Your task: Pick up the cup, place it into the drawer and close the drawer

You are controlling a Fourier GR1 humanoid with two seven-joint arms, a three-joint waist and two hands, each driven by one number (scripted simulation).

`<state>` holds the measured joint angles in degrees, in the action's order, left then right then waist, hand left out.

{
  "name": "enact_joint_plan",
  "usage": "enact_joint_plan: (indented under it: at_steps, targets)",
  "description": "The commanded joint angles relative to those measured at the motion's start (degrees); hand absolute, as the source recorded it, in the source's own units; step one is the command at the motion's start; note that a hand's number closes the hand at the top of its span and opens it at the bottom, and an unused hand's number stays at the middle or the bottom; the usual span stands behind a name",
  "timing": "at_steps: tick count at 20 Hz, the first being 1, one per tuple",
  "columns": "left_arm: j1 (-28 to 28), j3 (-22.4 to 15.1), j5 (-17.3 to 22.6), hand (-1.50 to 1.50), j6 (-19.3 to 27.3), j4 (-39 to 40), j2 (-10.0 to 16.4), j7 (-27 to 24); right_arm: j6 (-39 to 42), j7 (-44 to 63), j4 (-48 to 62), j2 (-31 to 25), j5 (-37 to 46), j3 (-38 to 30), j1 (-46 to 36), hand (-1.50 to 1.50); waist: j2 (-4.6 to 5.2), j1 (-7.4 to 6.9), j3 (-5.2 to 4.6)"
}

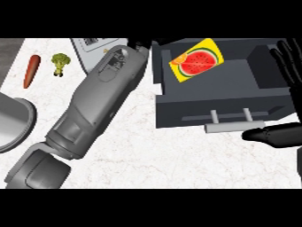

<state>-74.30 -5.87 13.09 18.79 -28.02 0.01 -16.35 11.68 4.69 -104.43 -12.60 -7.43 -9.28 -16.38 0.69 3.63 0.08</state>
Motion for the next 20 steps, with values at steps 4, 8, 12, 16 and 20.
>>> enact_joint_plan:
  at_steps: [4,8,12,16,20]
  targets:
    - [-1.4,-6.5,2.8,1.50,-1.1,10.0,0.0,0.8,1.0,0.6,-0.5,0.5,-1.3,1.2,-1.7,-1.50,1.03,3.17,0.02]
    - [-2.3,-11.2,3.1,1.50,-3.4,12.2,0.0,5.2,2.7,-2.7,1.9,-0.7,-0.7,0.8,-1.8,-1.50,1.42,4.95,0.11]
    - [-0.3,-14.7,4.3,1.50,-4.1,11.6,0.0,3.9,2.2,-0.7,3.2,0.0,-1.2,1.8,-5.7,-1.50,1.75,6.03,0.06]
    - [0.1,-13.7,8.5,-1.50,-2.2,9.4,0.0,2.7,3.5,-0.1,2.8,0.7,-2.0,4.2,-7.3,-1.50,2.39,8.52,0.00]
    - [3.0,-12.4,13.4,-1.50,-2.7,7.1,0.0,-1.2,9.6,-0.2,2.0,2.7,-7.6,8.3,-5.2,-1.50,2.15,9.08,-0.01]
